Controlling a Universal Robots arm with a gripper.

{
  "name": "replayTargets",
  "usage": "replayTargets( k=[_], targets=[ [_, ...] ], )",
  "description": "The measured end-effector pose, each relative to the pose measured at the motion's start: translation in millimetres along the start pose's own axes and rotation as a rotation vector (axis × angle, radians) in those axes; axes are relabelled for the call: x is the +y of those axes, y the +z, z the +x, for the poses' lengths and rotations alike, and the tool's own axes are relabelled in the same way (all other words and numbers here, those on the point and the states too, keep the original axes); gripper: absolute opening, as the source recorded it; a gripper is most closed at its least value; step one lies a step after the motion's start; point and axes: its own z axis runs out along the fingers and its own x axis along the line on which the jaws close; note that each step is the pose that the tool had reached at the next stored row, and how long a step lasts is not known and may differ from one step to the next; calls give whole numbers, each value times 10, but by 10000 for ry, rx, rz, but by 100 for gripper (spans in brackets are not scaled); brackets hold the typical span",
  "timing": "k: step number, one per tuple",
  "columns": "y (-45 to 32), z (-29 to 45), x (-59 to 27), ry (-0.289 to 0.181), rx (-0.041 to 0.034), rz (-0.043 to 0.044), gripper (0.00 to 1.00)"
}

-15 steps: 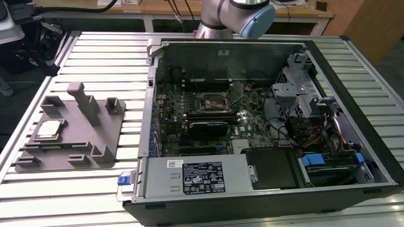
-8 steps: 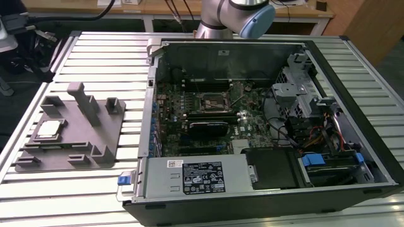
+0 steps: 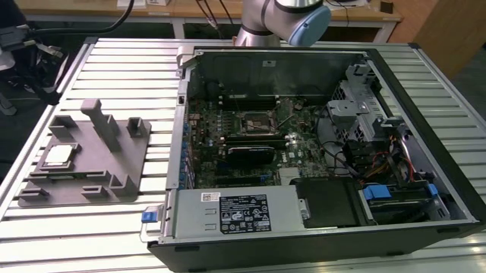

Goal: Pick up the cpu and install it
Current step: 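Reach for the cpu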

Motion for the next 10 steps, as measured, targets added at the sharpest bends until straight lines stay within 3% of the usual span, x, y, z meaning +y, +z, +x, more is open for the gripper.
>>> replayTargets(
  k=[10],
  targets=[
    [106,115,-36,0,0,0,11]
  ],
)
